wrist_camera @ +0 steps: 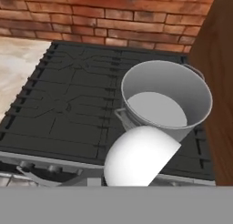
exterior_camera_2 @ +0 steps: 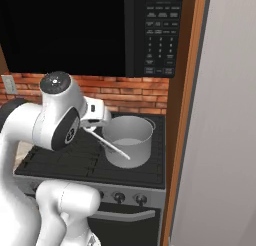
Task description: Open the cabinet and move the ladle to the pot. Then close the cabinet.
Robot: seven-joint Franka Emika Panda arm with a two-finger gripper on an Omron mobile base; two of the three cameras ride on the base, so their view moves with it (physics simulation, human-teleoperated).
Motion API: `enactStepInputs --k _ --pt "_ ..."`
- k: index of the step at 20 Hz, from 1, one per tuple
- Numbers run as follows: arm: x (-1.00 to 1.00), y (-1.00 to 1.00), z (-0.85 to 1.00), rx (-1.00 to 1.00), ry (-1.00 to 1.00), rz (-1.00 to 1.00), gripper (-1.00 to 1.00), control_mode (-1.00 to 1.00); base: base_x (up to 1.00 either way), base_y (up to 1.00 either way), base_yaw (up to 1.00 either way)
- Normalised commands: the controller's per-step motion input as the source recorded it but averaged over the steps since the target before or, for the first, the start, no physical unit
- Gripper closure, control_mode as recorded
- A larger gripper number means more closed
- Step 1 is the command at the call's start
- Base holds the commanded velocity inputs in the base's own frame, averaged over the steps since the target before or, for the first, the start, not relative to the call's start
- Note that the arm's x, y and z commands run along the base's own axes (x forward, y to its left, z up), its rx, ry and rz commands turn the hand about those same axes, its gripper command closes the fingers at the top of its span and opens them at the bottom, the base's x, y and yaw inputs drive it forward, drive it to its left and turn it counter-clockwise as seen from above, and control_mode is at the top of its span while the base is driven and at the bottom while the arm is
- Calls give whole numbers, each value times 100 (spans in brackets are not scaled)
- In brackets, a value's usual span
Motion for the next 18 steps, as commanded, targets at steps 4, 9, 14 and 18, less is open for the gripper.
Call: enactStepInputs --k 4,9,14,18 --pt "74 -7 -24 -1 10 0 100 -100 0 0 0" --pt "60 -32 -51 0 1 0 100 -100 0 0 0" --pt "44 -38 -64 0 0 2 100 -100 0 0 0" --pt "48 -18 -42 0 0 2 100 -100 0 0 0"
